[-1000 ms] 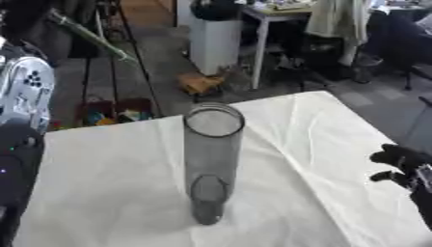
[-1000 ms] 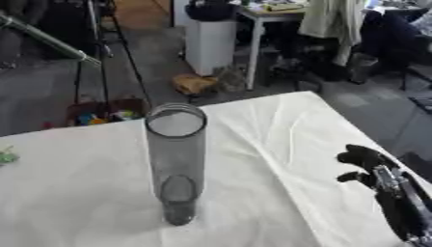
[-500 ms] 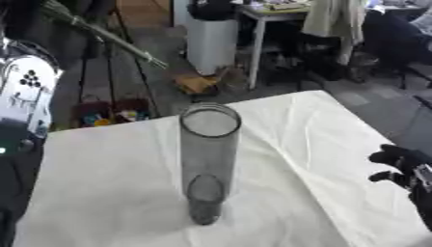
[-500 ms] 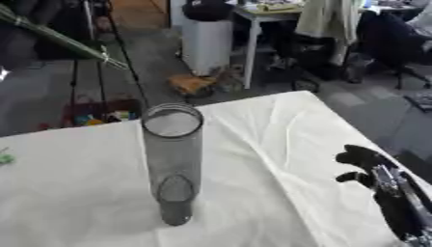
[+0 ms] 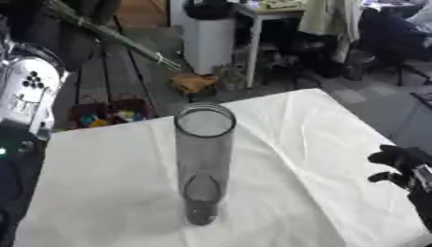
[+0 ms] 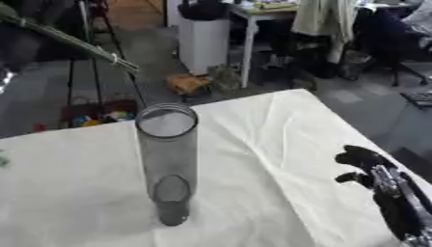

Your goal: Arrange flowers into the vase.

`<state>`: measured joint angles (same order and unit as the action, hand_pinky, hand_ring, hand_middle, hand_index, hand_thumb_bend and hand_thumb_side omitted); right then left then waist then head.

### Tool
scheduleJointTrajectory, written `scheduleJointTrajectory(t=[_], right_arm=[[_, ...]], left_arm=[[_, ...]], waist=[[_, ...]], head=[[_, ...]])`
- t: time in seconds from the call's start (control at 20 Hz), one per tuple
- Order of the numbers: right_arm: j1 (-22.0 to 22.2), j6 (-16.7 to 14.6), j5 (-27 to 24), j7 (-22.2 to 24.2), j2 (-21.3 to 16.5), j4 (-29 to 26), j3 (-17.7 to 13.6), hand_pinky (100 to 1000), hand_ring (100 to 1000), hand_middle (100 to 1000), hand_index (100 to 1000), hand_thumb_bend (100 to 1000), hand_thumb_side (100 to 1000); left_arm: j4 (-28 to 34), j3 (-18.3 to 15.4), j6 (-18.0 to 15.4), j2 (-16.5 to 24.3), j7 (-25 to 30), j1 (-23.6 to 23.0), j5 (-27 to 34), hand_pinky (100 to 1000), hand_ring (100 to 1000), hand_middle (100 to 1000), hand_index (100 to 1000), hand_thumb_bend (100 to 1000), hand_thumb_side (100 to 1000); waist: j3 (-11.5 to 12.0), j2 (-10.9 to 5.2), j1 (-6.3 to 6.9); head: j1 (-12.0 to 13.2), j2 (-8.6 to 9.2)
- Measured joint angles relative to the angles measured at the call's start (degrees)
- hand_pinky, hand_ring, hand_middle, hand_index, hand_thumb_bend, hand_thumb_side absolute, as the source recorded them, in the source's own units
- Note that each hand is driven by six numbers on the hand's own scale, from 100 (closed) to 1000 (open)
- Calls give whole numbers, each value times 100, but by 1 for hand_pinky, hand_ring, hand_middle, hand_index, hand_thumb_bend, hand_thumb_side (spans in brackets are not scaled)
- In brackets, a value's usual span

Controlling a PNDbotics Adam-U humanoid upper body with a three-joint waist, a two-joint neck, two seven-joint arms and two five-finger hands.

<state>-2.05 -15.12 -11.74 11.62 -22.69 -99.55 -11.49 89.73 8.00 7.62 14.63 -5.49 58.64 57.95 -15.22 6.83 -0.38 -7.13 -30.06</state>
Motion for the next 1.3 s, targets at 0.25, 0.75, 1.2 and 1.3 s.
scheduleJointTrajectory(t=[0.25,0.75,1.2,1.3], right_arm=[[-4,7,0,17,0,0,21,614,811,709,847,100,895],[-50,38,-2,55,0,2,32,613,811,707,847,100,896],[-54,58,-24,75,-1,2,57,615,812,708,847,100,896],[-55,62,-36,80,-1,2,57,615,812,708,848,100,896]], left_arm=[[-222,101,79,2,125,92,-31,100,100,100,100,638,105],[-621,264,324,12,401,241,-271,100,100,100,100,640,100],[-1008,460,659,58,748,334,-649,100,100,100,100,662,100],[-1061,515,725,56,824,343,-728,100,100,100,100,661,100]], waist=[[-79,0,40],[-196,-28,144],[-272,-57,181],[-284,-64,182]], head=[[18,5],[62,43],[124,43],[149,43]])
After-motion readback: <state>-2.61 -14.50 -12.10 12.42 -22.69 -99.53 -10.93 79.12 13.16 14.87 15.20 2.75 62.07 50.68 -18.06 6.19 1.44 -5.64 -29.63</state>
